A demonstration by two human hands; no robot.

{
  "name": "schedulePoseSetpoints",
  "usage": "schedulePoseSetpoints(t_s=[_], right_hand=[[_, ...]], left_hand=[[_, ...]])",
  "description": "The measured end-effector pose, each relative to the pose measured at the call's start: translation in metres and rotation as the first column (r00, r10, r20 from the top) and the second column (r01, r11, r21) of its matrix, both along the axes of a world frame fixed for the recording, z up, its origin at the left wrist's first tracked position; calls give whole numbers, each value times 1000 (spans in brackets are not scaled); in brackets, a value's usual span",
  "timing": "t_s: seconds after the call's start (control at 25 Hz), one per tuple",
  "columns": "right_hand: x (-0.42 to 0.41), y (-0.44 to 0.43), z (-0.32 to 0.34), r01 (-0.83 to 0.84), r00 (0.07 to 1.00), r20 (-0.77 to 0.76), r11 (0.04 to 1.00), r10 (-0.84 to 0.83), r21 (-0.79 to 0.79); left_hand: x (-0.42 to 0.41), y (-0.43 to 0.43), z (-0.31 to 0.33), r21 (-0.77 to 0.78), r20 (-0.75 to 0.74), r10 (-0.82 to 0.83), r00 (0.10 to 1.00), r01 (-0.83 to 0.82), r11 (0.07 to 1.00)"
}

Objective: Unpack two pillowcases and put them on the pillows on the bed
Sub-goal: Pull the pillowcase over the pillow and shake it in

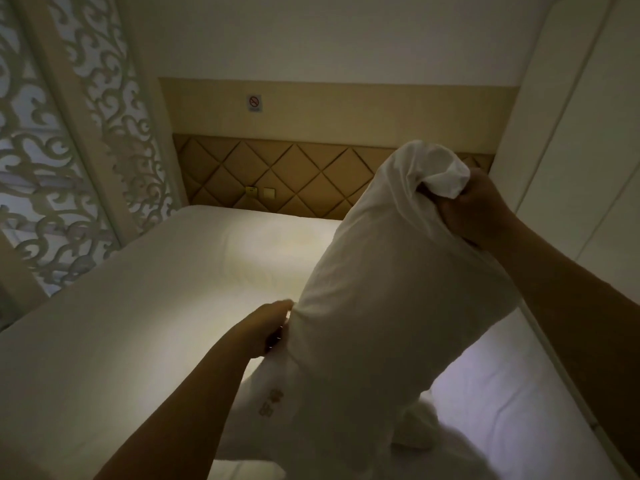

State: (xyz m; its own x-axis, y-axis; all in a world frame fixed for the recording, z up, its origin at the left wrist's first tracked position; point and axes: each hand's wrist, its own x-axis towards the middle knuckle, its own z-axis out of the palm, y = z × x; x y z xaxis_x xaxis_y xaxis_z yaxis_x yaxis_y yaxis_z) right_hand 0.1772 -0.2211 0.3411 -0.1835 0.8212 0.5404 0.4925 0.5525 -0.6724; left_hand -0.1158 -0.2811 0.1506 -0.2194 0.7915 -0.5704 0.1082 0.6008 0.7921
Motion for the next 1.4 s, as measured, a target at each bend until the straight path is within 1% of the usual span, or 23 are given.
schedulePoseSetpoints(t_s=[0.04,0.12,0.2,0.28,0.32,0.4,0.48,0.6,0.72,0.76,0.8,0.84,0.92,1.0,1.04,1.12,1.2,1.28,1.32,1.36,1.4], right_hand=[[0,1,-1,11,1000,6,1000,-11,6],[2,0,-1,29,999,22,1000,-29,1],[9,-2,3,45,998,32,999,-45,0],[19,-4,10,63,997,51,998,-63,2],[26,-5,14,74,995,68,997,-74,-1],[42,-5,22,101,991,91,995,-100,-5],[58,-4,28,131,988,86,991,-130,-6],[82,-3,26,168,985,37,985,-167,-32],[103,-3,9,177,984,9,972,-178,-156],[110,-3,-1,163,986,13,965,-163,-207],[117,-4,-12,152,988,17,955,-153,-255],[124,-3,-27,160,987,17,939,-162,-305],[136,-6,-60,198,976,2,889,-217,-413],[142,-13,-98,223,959,-39,833,-281,-507],[144,-18,-116,241,952,-38,818,-304,-522],[139,-26,-150,276,954,43,808,-298,-520],[127,-31,-175,243,970,142,804,-197,-543],[110,-33,-192,180,976,204,793,-72,-582],[104,-33,-197,164,978,205,787,-49,-595],[99,-32,-201,156,980,196,783,-44,-602],[95,-31,-203,153,980,192,782,-44,-605]], left_hand=[[7,3,2,14,-30,-6,1000,6,1000],[19,6,-6,60,-100,39,994,-33,998],[24,8,-20,116,-105,114,988,-102,988],[23,10,-32,184,-199,157,967,-120,975],[19,10,-36,205,-283,155,946,-98,974],[10,13,-41,220,-468,122,875,-18,975],[-1,11,-34,241,-527,126,840,5,970],[-13,12,-14,253,-685,107,720,97,963],[-21,16,8,317,-676,168,717,78,945],[-23,17,14,339,-699,170,695,113,934],[-22,18,20,346,-689,165,705,120,930],[-23,22,22,350,-725,157,671,162,923],[-18,27,25,352,-741,138,657,205,913],[-12,38,12,329,-741,109,663,216,919],[-8,41,-1,294,-745,71,663,232,927],[4,44,-32,174,-774,-42,632,276,945],[15,43,-69,18,-801,-185,570,331,943],[23,33,-103,-116,-805,-312,505,381,917],[26,28,-111,-138,-804,-323,499,372,918],[30,23,-114,-144,-792,-316,522,343,928],[35,21,-110,-120,-796,-276,539,306,944]])
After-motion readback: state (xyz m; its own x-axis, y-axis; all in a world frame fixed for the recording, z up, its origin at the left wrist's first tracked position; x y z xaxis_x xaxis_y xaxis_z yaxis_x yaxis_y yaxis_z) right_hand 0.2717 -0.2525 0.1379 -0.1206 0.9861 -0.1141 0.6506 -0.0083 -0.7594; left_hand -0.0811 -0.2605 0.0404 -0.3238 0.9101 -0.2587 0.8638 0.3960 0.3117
